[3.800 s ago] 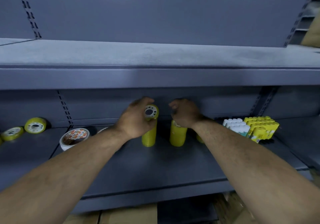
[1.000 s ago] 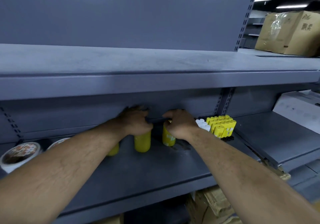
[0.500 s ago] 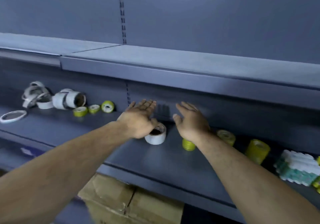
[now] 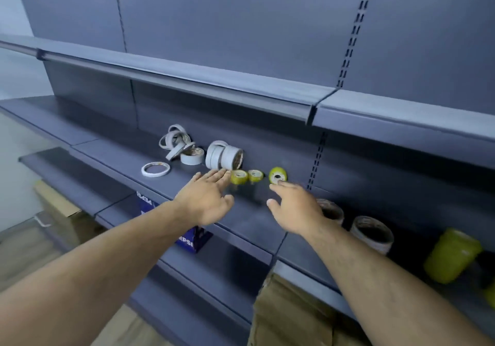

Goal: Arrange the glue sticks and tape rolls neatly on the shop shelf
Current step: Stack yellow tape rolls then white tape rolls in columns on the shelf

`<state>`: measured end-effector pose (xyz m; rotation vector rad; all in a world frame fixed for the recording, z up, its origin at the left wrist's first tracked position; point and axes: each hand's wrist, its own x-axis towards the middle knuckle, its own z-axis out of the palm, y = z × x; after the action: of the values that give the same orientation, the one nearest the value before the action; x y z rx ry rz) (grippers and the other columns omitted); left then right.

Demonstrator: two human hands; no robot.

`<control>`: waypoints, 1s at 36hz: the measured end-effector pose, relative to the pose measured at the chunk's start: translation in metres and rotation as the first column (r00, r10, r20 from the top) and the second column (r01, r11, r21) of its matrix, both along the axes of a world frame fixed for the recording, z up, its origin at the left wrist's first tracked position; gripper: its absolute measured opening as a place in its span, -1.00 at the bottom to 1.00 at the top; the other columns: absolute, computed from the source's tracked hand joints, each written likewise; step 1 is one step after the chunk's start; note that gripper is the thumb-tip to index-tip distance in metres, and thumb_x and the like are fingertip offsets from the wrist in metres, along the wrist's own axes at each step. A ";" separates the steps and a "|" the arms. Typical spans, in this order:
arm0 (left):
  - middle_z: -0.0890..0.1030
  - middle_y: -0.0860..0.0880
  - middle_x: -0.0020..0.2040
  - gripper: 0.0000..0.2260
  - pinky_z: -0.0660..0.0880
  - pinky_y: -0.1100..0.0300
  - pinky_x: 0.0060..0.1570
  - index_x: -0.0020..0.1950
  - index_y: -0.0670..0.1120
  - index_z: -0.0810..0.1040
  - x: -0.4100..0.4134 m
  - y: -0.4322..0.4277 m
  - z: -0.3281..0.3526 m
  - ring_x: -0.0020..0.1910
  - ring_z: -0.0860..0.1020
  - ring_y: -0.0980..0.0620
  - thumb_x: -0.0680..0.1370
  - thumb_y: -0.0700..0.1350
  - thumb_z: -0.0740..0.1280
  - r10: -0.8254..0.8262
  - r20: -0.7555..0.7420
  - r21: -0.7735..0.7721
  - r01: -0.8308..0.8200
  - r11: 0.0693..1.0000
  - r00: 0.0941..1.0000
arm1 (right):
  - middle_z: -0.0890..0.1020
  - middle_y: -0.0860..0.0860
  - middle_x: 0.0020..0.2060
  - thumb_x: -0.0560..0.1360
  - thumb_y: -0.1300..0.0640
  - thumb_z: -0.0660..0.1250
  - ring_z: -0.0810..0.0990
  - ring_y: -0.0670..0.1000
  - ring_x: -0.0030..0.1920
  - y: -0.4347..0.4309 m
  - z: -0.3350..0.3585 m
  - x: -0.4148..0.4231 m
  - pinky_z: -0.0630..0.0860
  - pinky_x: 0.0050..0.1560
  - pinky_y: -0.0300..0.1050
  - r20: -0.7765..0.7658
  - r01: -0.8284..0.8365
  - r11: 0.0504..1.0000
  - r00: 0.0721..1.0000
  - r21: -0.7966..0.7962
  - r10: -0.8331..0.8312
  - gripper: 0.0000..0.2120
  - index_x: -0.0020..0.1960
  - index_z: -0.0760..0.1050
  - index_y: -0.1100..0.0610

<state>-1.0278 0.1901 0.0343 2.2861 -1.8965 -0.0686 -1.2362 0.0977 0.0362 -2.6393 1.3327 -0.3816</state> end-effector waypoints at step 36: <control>0.49 0.00 0.36 -0.56 0.45 0.06 0.27 0.23 0.08 0.47 0.141 -0.149 -0.044 0.36 0.45 -0.09 0.50 0.21 0.00 -0.230 -0.015 0.278 0.225 0.934 0.973 | 0.23 0.06 0.56 0.56 0.14 0.26 0.23 0.12 0.54 -0.136 -0.066 0.171 0.21 0.50 -0.08 -0.090 0.105 0.968 0.992 0.227 -0.086 -0.41 0.55 0.26 -0.17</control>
<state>-0.8864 0.0411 -0.0093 2.2211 -2.2817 -0.3683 -1.0647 -0.0383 -0.0295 -2.4279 1.4360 -0.1242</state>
